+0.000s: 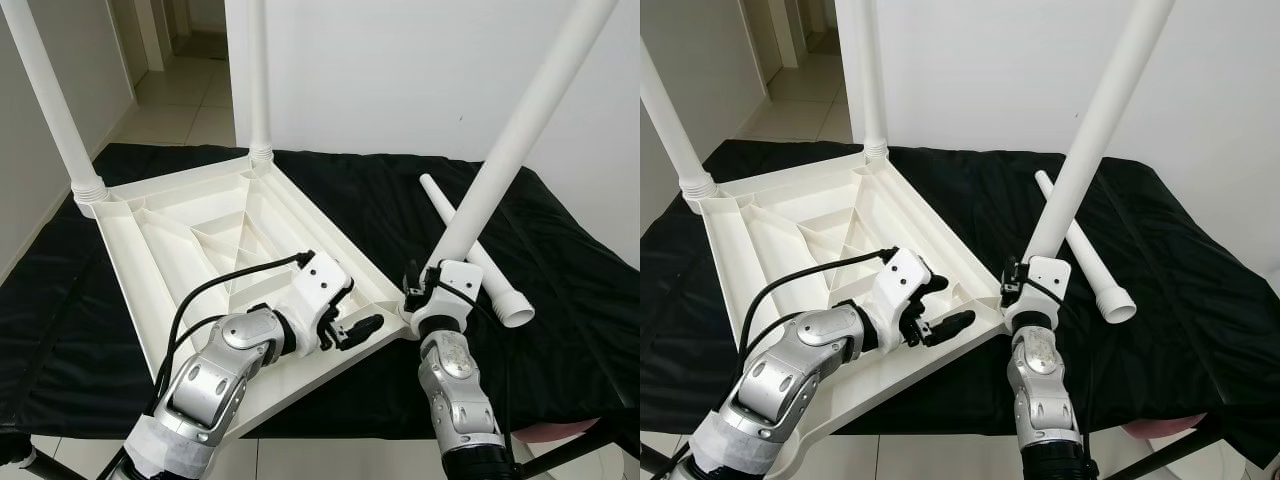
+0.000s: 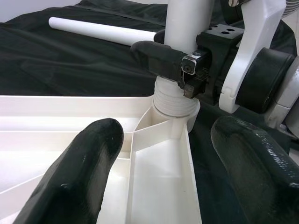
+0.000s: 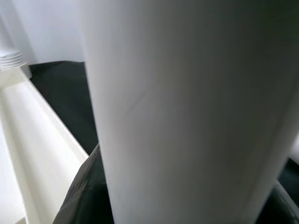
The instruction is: Building children table
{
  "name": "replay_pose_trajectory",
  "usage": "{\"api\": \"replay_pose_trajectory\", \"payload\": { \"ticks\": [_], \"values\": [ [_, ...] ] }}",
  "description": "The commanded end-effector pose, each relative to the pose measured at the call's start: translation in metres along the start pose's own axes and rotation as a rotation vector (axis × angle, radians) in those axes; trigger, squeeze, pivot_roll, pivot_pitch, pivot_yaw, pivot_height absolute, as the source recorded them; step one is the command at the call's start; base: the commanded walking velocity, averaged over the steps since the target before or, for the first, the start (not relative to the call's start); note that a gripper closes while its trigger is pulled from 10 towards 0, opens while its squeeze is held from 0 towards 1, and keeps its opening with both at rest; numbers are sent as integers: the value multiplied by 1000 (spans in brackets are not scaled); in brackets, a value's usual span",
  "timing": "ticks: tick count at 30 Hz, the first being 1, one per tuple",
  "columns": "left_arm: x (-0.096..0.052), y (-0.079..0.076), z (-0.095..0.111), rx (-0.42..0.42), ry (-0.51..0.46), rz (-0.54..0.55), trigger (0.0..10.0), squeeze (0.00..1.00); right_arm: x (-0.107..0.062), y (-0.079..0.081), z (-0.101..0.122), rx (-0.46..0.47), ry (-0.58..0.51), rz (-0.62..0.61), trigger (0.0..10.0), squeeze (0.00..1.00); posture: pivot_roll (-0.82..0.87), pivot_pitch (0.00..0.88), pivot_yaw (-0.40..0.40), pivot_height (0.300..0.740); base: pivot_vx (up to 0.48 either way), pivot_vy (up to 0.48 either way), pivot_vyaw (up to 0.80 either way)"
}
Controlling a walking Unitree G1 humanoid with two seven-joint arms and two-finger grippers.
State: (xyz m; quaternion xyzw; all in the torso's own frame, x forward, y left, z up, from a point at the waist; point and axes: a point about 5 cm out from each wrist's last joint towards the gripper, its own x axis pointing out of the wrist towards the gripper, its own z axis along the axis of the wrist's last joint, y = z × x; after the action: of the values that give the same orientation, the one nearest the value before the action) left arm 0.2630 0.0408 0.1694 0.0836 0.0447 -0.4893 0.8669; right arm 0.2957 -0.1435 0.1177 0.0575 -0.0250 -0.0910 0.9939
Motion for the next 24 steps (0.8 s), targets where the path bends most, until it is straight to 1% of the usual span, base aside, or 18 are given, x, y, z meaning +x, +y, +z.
{"api": "replay_pose_trajectory", "payload": {
  "ticks": [1,6,8,11,13,14,15,16,19,20,22,24],
  "values": [
    [-1,7,1,3,2,113,10000,0,-11,-2,-30,0,144,-25,10000,0,-33,0,-18,740,0,0,0],
    [-1,8,1,5,1,115,10000,0,-12,0,-29,7,134,-28,10000,0,-32,0,-20,740,0,0,0],
    [-1,9,2,7,-2,118,10000,0,-12,0,-23,21,95,-26,10000,0,-32,0,-20,740,0,0,0],
    [-1,9,2,7,-2,118,10000,0,-12,0,-23,21,95,-26,10000,0,-32,0,-20,740,0,0,0],
    [0,9,3,7,-4,120,10000,0,-12,0,-19,35,74,-31,10000,0,-32,0,-20,740,0,0,0],
    [1,10,4,5,-9,122,10000,0,-12,-1,-12,58,25,-21,10000,937,-37,0,-19,740,0,0,0],
    [1,10,4,5,-9,122,10000,0,-12,-1,-12,58,25,-21,10000,937,-37,0,-19,740,0,0,0],
    [2,9,5,4,-11,122,10000,0,-12,0,-9,69,4,-13,10000,1000,-38,0,-20,740,0,0,0],
    [2,9,5,2,-14,122,10000,0,-12,1,-4,84,-31,14,10000,1000,-38,0,-21,740,0,0,0],
    [2,9,5,1,-15,122,10000,0,-12,0,0,70,-60,21,10000,1000,-39,0,-22,740,0,0,0],
    [2,9,5,1,-15,122,10000,0,-12,0,0,70,-60,21,10000,1000,-39,0,-22,740,0,0,0],
    [3,9,6,-2,-17,122,10000,0,-11,-2,4,38,-96,28,10000,1000,-41,0,-23,740,0,0,0]
  ]
}}
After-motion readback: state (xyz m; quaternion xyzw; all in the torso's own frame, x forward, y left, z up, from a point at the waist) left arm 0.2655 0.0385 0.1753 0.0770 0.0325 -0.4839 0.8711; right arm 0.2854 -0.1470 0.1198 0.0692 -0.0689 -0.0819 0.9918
